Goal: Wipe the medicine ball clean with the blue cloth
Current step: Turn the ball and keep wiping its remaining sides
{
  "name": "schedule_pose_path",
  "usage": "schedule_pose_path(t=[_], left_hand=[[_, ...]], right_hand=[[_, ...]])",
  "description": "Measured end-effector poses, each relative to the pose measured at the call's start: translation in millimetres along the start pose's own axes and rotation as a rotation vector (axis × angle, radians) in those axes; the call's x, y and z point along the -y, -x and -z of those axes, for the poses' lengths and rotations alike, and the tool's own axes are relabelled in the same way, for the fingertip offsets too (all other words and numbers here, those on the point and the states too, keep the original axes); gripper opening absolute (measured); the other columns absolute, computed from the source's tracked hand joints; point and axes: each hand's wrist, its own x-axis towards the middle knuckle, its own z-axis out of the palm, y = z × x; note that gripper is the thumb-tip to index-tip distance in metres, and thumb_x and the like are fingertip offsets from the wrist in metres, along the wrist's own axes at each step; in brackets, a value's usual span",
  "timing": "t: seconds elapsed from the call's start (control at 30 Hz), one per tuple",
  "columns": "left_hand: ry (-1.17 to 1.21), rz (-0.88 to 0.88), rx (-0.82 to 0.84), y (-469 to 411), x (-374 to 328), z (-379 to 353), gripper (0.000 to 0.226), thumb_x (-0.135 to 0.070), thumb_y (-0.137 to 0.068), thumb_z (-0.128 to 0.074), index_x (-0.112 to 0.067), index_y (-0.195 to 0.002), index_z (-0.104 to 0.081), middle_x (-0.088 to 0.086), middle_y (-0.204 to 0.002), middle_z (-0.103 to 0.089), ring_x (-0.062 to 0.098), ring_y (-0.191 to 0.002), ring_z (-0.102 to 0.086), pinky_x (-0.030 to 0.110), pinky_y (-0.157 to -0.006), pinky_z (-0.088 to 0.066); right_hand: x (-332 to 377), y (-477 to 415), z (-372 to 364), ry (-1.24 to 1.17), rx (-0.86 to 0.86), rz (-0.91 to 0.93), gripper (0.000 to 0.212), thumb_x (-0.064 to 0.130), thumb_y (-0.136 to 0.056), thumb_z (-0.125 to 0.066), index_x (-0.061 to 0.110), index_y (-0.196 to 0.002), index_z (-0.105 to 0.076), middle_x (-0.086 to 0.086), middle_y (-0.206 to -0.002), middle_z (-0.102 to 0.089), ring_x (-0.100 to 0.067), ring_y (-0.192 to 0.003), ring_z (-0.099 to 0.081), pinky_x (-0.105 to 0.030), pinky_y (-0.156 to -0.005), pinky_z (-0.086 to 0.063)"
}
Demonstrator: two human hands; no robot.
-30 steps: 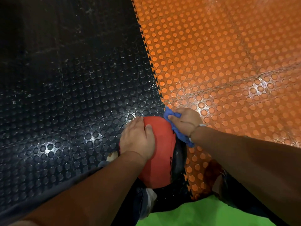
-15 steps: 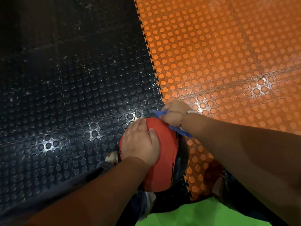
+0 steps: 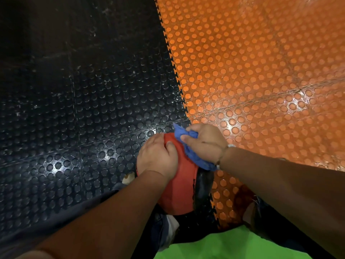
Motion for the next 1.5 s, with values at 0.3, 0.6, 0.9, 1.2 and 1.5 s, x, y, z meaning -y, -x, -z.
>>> schedule_pose_path(t=[0.3, 0.6, 0.9, 1.2, 1.5], left_hand=[[-0.037, 0.091, -0.009, 0.0, -22.2, -7.0, 0.050, -0.032, -0.095, -0.034, -0.013, -0.140, -0.044, 0.005, -0.147, -0.042, 0.023, -0.135, -0.036, 0.038, -0.112, -0.027], [0.032, 0.240, -0.004, -13.7, -31.1, 0.4, 0.044, -0.031, -0.094, -0.032, -0.011, -0.126, -0.055, 0.012, -0.133, -0.053, 0.030, -0.123, -0.047, 0.039, -0.102, -0.037], [0.268, 0.532, -0.034, -22.3, 4.7, 13.3, 0.046, -0.028, -0.097, -0.027, -0.015, -0.137, -0.048, 0.014, -0.139, -0.049, 0.033, -0.126, -0.045, 0.039, -0.102, -0.035], [0.114, -0.182, -0.061, -8.5, 0.6, 6.7, 0.057, -0.035, -0.088, -0.024, -0.021, -0.135, -0.054, -0.003, -0.145, -0.047, 0.012, -0.136, -0.036, 0.030, -0.114, -0.024], [0.124, -0.045, -0.059, -13.4, 4.2, 13.2, 0.041, -0.023, -0.098, -0.035, -0.026, -0.135, -0.053, -0.008, -0.145, -0.045, 0.008, -0.136, -0.035, 0.023, -0.112, -0.024]], right_hand=[[-1.5, 31.1, -8.3, 0.040, -0.175, 0.061, 0.025, 0.032, -0.089, -0.055, 0.022, -0.110, -0.065, -0.002, -0.099, -0.065, -0.022, -0.092, -0.059, -0.029, -0.079, -0.047], [-1.6, 24.5, 5.5, 0.024, -0.164, 0.009, 0.018, 0.029, -0.092, -0.052, 0.019, -0.100, -0.064, -0.003, -0.085, -0.059, -0.020, -0.082, -0.053, -0.023, -0.072, -0.040], [-20.7, 26.5, -2.2, 0.052, -0.186, -0.048, 0.028, 0.031, -0.093, -0.052, 0.018, -0.115, -0.062, -0.001, -0.102, -0.060, -0.015, -0.086, -0.052, -0.023, -0.079, -0.041], [-2.7, 14.9, -8.4, -0.041, -0.191, -0.004, 0.032, 0.034, -0.089, -0.057, 0.025, -0.119, -0.061, -0.002, -0.110, -0.063, -0.017, -0.083, -0.060, -0.033, -0.080, -0.050], [-22.5, 20.6, -3.4, 0.109, -0.103, 0.236, 0.030, 0.019, -0.091, -0.052, 0.031, -0.115, -0.064, 0.002, -0.106, -0.058, -0.015, -0.083, -0.056, -0.027, -0.074, -0.046]])
